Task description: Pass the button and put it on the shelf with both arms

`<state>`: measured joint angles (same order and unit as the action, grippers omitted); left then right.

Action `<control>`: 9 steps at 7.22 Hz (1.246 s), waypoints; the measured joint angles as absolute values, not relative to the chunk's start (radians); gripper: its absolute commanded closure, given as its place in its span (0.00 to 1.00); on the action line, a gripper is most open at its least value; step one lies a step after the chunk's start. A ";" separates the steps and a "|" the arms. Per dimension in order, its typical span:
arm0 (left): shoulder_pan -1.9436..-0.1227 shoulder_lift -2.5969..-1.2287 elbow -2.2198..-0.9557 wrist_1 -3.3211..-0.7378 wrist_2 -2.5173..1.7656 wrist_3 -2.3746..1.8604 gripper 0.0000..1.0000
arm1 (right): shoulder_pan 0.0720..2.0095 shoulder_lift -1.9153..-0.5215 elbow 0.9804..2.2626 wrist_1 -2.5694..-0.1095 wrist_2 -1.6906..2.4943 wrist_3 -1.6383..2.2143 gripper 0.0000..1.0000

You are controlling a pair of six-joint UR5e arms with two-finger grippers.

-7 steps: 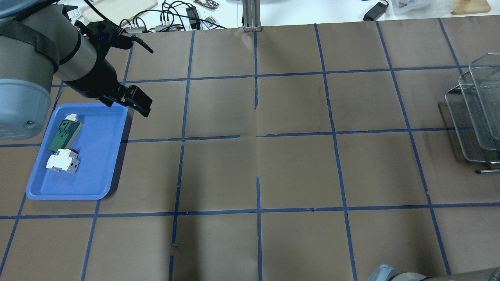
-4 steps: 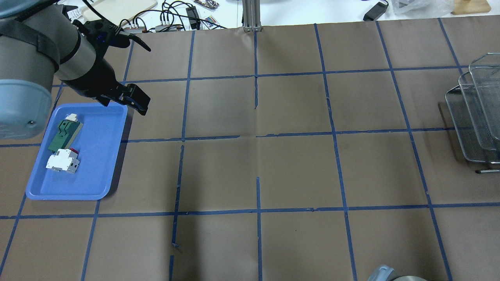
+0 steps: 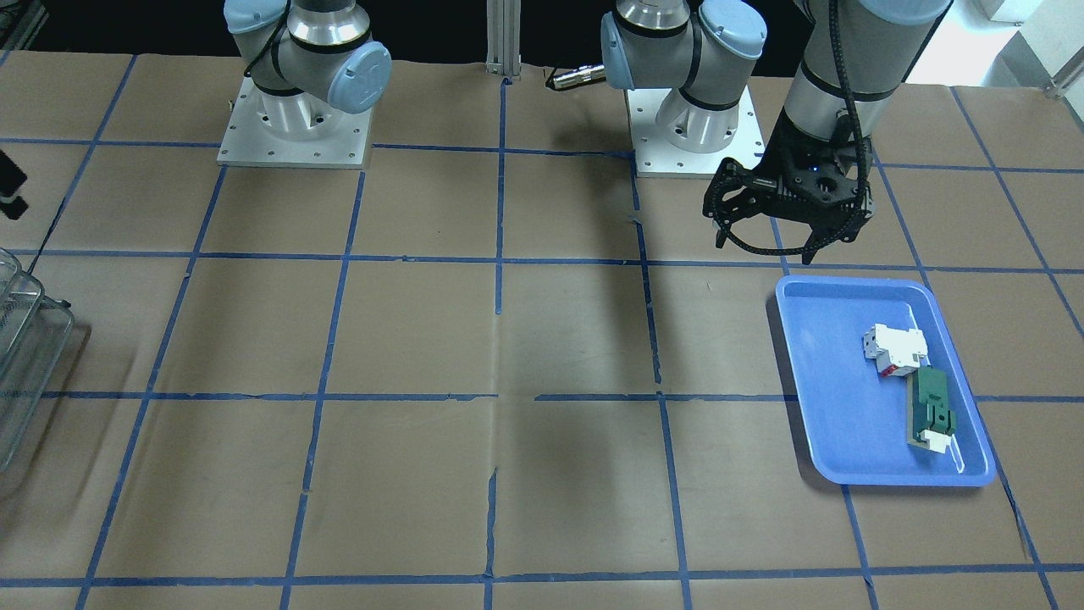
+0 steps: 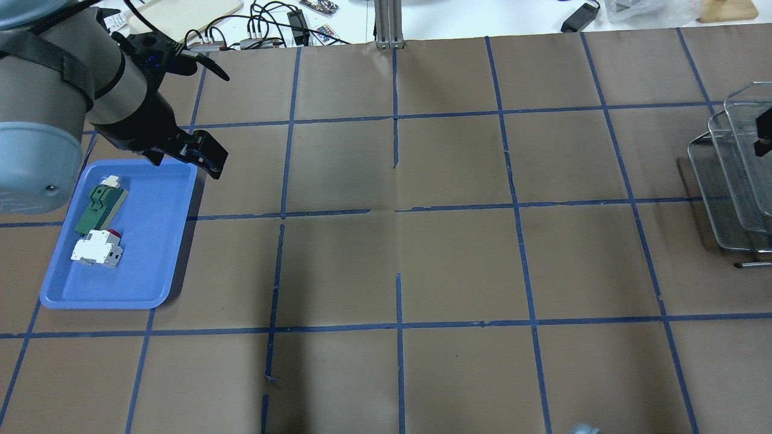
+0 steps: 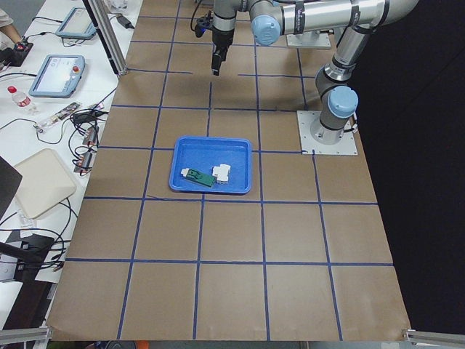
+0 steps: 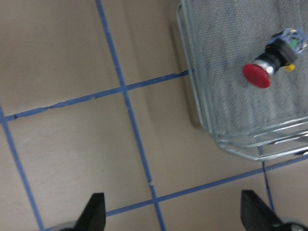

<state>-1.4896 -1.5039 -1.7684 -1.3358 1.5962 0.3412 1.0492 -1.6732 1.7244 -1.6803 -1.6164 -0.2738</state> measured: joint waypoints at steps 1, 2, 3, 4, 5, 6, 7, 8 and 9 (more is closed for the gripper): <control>-1.490 -1.504 -1.767 -1.338 1.611 0.324 0.00 | 1.127 -1.703 1.719 -1.590 -1.615 -0.198 0.00; -1.491 -1.504 -1.765 -1.343 1.635 0.293 0.00 | 1.202 -1.735 1.717 -1.509 -1.603 -0.158 0.00; -1.496 -1.506 -1.761 -1.348 1.648 0.246 0.00 | 1.271 -1.761 1.717 -1.468 -1.586 -0.130 0.00; -1.503 -1.510 -1.756 -1.356 1.648 0.180 0.00 | 1.342 -1.775 1.720 -1.454 -1.577 -0.112 0.00; -1.517 -1.516 -1.750 -1.366 1.634 0.116 0.00 | 1.421 -1.781 1.726 -1.454 -1.574 -0.100 0.00; -1.535 -1.522 -1.739 -1.376 1.608 0.076 0.00 | 1.493 -1.783 1.733 -1.456 -1.574 -0.068 0.00; -1.546 -1.529 -1.712 -1.402 1.587 0.058 0.00 | 1.536 -1.783 1.737 -1.458 -1.573 -0.019 0.00; -1.550 -1.535 -1.683 -1.439 1.577 0.052 0.00 | 1.553 -1.781 1.736 -1.464 -1.573 0.010 0.00; -1.552 -1.540 -1.668 -1.464 1.573 0.049 0.00 | 1.557 -1.774 1.729 -1.471 -1.576 0.020 0.00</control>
